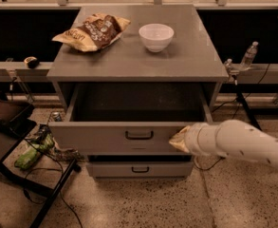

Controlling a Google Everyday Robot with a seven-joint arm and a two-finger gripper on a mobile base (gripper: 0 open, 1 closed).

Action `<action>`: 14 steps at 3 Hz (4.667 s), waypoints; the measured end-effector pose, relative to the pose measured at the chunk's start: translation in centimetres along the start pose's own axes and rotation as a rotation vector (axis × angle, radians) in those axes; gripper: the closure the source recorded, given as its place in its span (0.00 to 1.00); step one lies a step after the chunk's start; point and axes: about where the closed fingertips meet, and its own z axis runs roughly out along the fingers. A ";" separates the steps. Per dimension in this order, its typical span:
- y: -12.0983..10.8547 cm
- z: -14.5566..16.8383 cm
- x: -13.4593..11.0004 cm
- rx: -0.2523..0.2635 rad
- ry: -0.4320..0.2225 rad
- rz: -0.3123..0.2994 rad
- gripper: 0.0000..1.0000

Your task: Close top drawer

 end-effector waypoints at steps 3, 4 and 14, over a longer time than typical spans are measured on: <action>-3.6 2.7 0.1 0.002 0.009 -0.025 1.00; -6.5 4.8 -0.1 0.002 0.015 -0.041 1.00; -1.2 -8.0 -2.4 -0.052 0.303 -0.280 1.00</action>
Offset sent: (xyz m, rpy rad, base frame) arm 0.2313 -0.0426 -0.0289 -0.1070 -0.0404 0.0592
